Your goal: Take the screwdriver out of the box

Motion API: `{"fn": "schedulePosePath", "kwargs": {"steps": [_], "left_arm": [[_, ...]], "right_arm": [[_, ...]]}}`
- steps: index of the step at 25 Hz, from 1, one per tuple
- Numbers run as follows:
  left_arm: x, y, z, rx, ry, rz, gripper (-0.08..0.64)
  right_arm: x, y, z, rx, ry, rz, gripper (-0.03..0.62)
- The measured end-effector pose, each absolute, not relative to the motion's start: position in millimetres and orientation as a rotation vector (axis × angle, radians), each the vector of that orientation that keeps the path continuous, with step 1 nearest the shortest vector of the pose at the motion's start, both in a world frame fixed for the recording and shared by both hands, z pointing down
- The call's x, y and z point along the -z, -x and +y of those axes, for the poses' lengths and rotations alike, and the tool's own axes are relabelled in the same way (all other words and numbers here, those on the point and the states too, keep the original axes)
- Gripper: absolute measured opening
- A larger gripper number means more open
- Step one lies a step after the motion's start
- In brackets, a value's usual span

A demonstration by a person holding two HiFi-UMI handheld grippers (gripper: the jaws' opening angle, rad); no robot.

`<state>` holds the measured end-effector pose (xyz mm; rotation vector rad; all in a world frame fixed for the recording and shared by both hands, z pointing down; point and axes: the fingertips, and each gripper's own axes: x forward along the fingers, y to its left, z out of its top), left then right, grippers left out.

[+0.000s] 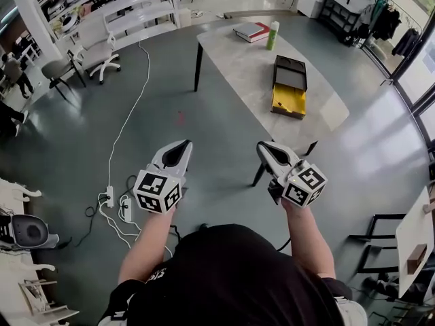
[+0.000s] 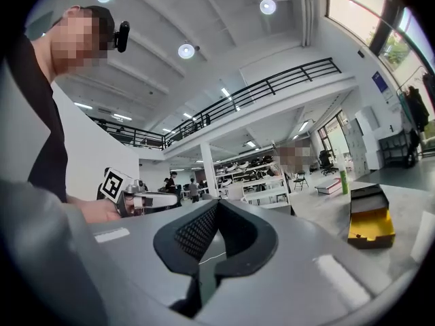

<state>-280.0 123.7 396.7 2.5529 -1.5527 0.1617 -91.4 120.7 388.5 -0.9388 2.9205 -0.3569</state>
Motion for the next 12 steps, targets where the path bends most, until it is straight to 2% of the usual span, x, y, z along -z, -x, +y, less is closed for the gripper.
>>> {"fn": "schedulePosePath", "kwargs": {"steps": [12], "left_arm": [[-400.3,217.5,121.1,-0.167,-2.599,-1.500,0.003]], "right_arm": [[-401.3,29.2,132.7,0.393,0.970,2.882,0.015]]}}
